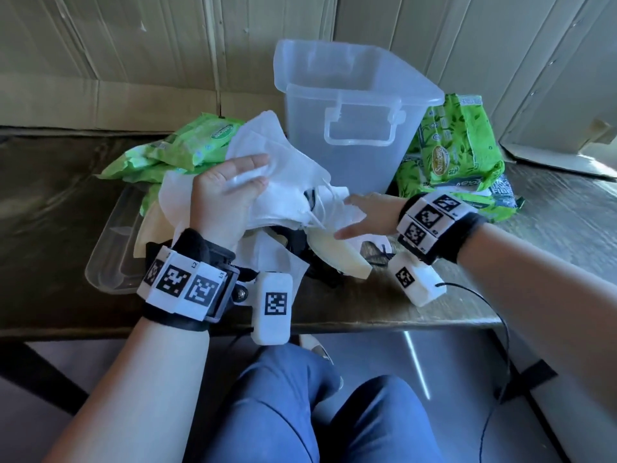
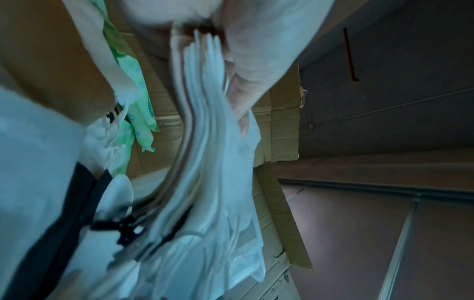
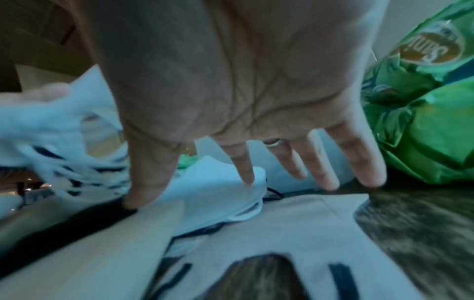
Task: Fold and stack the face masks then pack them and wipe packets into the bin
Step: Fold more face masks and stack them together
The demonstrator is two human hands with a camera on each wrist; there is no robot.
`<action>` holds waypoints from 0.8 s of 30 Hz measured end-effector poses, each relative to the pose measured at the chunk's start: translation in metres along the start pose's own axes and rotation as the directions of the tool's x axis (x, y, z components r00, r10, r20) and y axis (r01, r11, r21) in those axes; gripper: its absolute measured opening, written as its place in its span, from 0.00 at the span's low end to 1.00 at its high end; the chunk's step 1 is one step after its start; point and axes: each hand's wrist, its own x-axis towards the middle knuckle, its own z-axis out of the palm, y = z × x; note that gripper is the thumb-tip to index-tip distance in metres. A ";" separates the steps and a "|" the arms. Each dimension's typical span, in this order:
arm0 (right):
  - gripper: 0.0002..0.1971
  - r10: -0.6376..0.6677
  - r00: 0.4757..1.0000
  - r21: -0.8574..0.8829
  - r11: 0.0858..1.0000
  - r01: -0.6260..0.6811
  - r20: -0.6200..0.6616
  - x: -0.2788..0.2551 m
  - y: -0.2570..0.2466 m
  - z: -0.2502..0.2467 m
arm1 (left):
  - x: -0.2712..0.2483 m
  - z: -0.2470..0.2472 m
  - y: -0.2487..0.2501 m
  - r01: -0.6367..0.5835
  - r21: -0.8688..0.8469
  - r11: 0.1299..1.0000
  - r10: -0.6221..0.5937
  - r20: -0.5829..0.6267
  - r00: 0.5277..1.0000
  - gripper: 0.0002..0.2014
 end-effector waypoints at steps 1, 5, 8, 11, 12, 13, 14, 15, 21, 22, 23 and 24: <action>0.38 0.017 1.000 0.011 1.000 -0.017 -0.014 0.005 -0.003 0.001 | 0.000 -0.003 0.000 0.000 0.004 1.000 0.000 -0.012 1.000 0.12; 0.34 0.145 0.986 0.028 0.989 -0.143 -0.086 0.020 -0.004 -0.004 | 0.003 -0.014 -0.001 0.021 0.015 1.000 -0.020 -0.056 0.998 0.12; 0.26 0.137 0.990 -0.096 0.986 -0.138 -0.013 0.025 -0.004 -0.004 | 0.004 -0.018 -0.003 0.045 -0.014 0.999 -0.046 -0.075 0.996 0.14; 0.25 0.167 0.986 -0.077 0.983 -0.166 0.002 0.032 -0.003 -0.001 | 0.004 -0.017 -0.005 0.042 -0.024 0.999 -0.044 -0.080 0.996 0.13; 0.25 0.164 0.986 -0.071 0.984 -0.164 -0.004 0.034 -0.003 -0.001 | 0.003 -0.017 -0.005 0.039 -0.026 0.999 -0.041 -0.077 0.996 0.13; 0.27 0.165 0.986 -0.066 0.984 -0.165 -0.008 0.036 -0.002 -0.001 | 0.002 -0.015 -0.006 0.037 -0.026 0.999 -0.039 -0.071 0.997 0.13; 0.27 0.156 0.988 -0.064 0.986 -0.157 -0.011 0.039 -0.002 -0.002 | 0.002 -0.015 -0.006 0.037 -0.021 0.999 -0.038 -0.064 0.997 0.14; 0.26 0.147 0.989 -0.056 0.988 -0.147 -0.007 0.041 -0.002 -0.002 | 0.002 -0.014 -0.006 0.038 -0.018 0.999 -0.039 -0.057 0.998 0.14; 0.12 0.182 0.974 0.353 0.927 -0.124 -0.135 0.026 0.002 -0.023 | 0.000 -0.022 -0.009 0.037 -0.005 0.999 -0.038 -0.031 0.999 0.16; 0.14 0.212 0.963 0.460 0.880 -0.115 -0.165 0.018 0.005 -0.031 | 0.000 -0.025 -0.009 0.032 0.003 0.999 -0.032 -0.028 0.999 0.16; 0.15 0.238 0.952 0.541 0.835 -0.100 -0.191 0.010 0.009 -0.039 | 0.000 -0.026 -0.009 0.028 0.013 1.000 -0.028 -0.024 0.999 0.16; 0.14 0.255 0.943 0.609 0.790 -0.076 -0.214 0.001 0.012 -0.047 | 0.001 -0.025 -0.008 0.023 0.025 0.999 -0.022 -0.013 1.000 0.16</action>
